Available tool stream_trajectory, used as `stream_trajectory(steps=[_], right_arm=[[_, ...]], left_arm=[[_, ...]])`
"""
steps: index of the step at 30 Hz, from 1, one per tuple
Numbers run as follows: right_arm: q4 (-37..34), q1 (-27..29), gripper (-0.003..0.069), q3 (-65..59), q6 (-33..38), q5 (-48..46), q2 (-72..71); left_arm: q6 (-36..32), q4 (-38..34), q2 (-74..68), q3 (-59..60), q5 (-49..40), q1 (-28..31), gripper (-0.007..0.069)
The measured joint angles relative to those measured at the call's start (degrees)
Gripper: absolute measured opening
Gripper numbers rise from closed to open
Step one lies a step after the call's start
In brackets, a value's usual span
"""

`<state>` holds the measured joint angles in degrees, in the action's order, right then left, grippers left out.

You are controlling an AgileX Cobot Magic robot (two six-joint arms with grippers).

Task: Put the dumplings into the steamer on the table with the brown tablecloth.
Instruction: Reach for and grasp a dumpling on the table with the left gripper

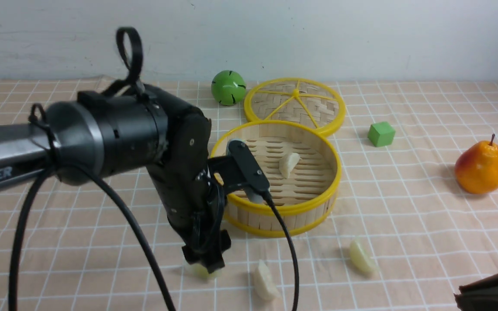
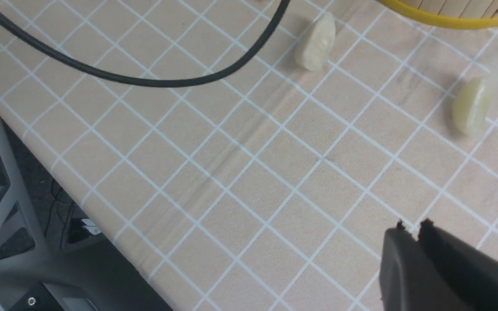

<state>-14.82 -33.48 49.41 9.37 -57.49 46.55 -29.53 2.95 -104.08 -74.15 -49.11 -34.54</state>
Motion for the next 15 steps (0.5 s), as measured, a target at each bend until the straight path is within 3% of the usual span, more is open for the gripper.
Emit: stream_trajectory(steps=[10,14,15], right_arm=[[-0.07,0.00,0.0057,0.00,0.00,-0.30,0.00],[-0.28,0.00,0.0060,0.00,0.00,-0.66,0.00],[-0.43,0.00,0.0062,0.00,0.00,-0.73,0.00]], left_arm=[[-0.43,-0.12,-7.70,0.05,2.43,0.00,0.0489],[-0.38,-0.38,-7.82,0.00,1.83,0.00,0.0402],[-0.38,-0.36,-7.82,0.00,0.79,0.00,0.0305]])
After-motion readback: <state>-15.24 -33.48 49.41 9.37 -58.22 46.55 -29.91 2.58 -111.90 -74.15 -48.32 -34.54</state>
